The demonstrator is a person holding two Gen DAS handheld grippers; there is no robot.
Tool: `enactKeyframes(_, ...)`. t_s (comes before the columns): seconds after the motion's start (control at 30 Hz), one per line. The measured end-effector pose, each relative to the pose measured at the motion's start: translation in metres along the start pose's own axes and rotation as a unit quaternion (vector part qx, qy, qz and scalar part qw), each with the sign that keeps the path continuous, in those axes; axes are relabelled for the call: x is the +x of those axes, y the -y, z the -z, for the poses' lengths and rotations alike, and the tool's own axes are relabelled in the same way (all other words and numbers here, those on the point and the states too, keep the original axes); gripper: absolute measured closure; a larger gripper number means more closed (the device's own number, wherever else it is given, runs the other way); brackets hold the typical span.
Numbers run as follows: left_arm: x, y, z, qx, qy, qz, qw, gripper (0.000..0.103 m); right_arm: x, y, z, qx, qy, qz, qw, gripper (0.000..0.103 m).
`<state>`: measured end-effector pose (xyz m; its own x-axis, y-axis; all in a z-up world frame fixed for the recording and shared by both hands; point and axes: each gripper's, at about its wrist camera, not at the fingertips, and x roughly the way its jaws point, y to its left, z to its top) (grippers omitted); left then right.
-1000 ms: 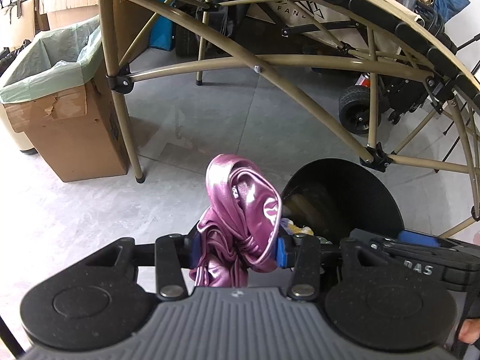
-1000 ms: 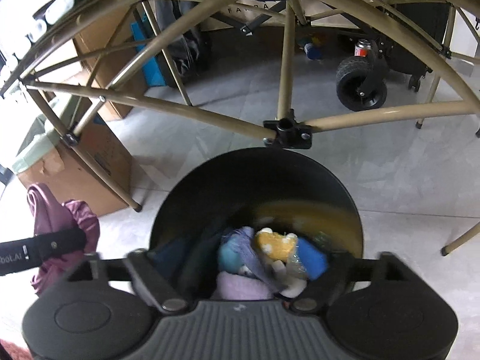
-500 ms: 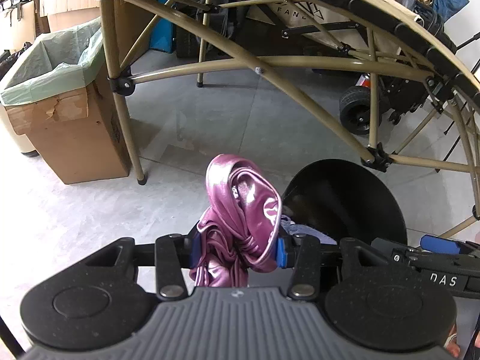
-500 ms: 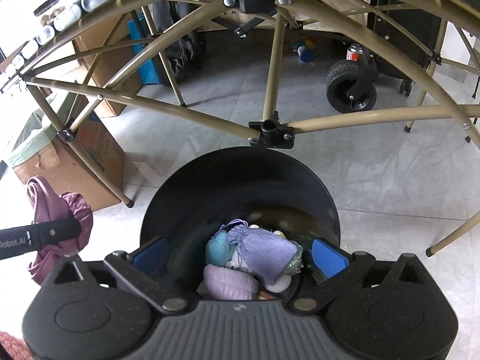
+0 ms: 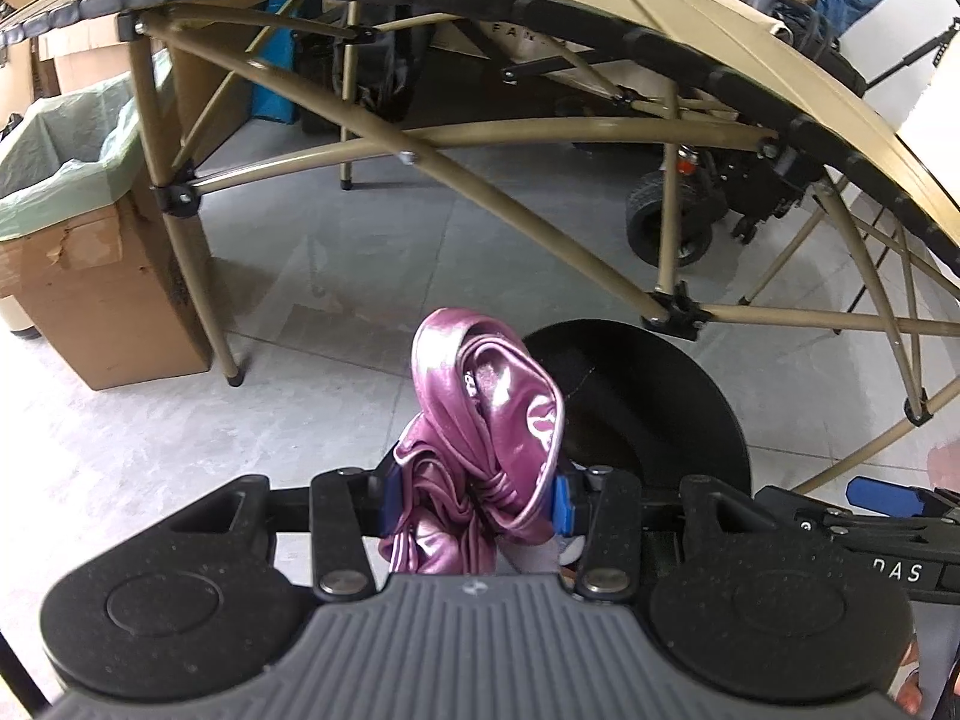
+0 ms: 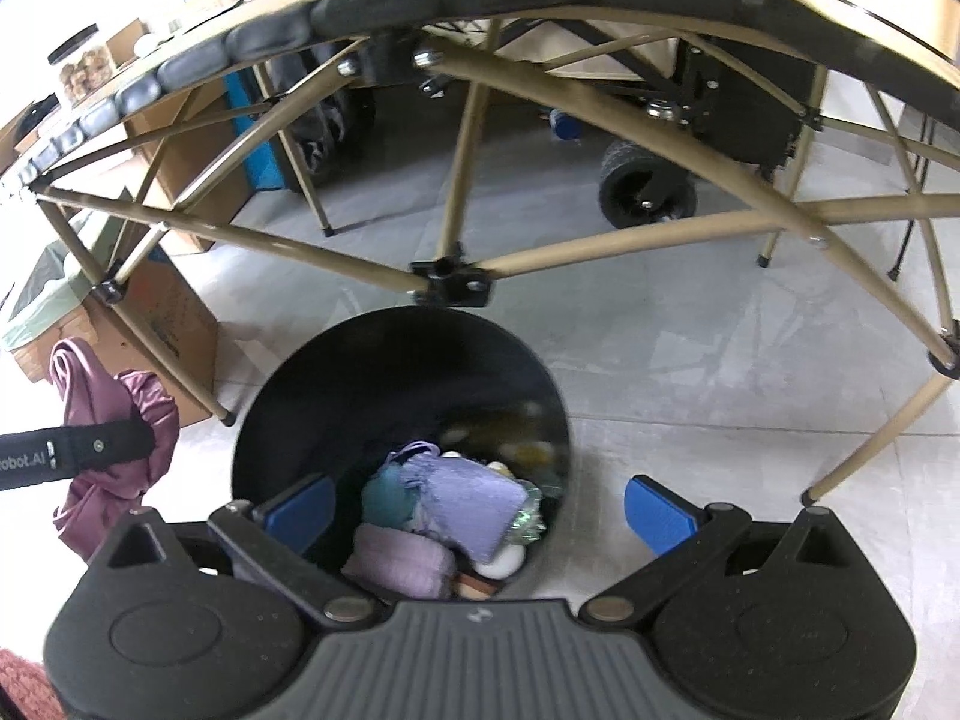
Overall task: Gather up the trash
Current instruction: 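Lower the lilac pouch into the bin and open the right gripper, then lower the pink cloth into the bin and open the left gripper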
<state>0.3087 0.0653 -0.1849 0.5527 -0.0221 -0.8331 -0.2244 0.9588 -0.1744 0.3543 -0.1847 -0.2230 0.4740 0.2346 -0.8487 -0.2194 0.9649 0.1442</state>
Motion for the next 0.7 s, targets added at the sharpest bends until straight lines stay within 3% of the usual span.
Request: enactKeyframes(0.7, 0.025, 0.089, 0.011, 0.038, -0.012, 0.02, 0.999, 0.058, -0.031, 0.07, 0.01, 0.069, 0.03, 0.033, 0.997, 0.0)
